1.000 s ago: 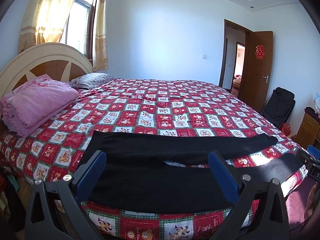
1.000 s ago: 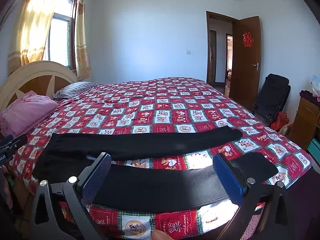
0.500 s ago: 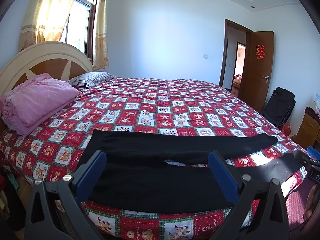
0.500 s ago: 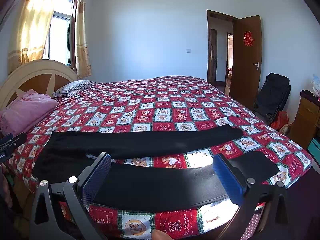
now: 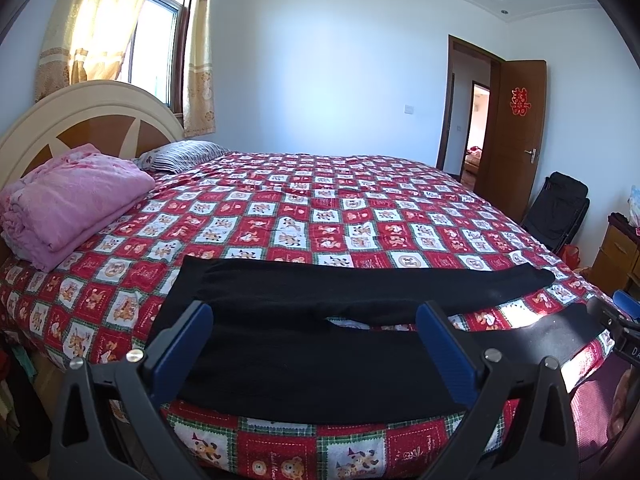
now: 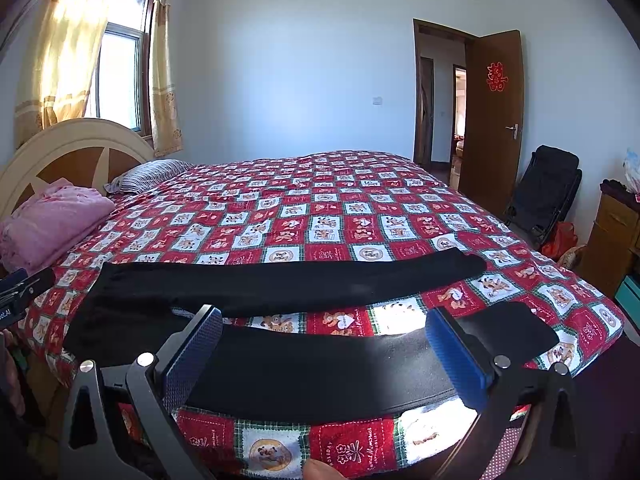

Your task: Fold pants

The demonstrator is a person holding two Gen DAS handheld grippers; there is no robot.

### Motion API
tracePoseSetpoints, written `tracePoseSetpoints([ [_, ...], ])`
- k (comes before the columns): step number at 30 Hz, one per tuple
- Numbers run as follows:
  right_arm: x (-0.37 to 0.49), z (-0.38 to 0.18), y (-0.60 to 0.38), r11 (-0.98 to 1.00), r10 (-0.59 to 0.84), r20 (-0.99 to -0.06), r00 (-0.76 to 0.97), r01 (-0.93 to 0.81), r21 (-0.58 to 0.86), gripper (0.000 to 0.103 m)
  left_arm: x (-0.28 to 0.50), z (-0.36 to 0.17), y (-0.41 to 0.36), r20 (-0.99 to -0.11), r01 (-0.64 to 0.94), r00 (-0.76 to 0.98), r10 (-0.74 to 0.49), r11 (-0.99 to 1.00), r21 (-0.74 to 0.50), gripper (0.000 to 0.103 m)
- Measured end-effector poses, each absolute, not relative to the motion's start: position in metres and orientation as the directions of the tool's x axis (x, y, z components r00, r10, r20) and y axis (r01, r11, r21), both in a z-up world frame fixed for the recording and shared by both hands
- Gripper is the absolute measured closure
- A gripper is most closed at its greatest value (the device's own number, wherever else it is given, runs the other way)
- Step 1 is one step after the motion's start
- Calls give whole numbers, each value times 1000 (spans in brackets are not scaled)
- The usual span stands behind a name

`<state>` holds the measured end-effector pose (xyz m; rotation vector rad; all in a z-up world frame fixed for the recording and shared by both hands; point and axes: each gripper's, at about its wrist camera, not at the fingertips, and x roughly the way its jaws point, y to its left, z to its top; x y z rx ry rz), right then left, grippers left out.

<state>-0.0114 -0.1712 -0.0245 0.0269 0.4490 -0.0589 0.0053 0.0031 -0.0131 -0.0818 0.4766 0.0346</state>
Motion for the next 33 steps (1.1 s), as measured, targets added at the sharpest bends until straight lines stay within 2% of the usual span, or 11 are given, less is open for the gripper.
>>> tracePoseSetpoints([
  [21,-1,-37,-171,999,-48,-457,888,52,-4,1,21,-27,8,-500,-39,866,1,997,-66,0],
  [26,19,-58,-180,999,-47,-499,865,42,-22,1,54,-48,51,-540,-120,839,64,990,-70,0],
  [33,62,-106,-212,995,-61,-614,787,97,25,1,106,-82,144,-611,-263,772,173,963,-60,0],
])
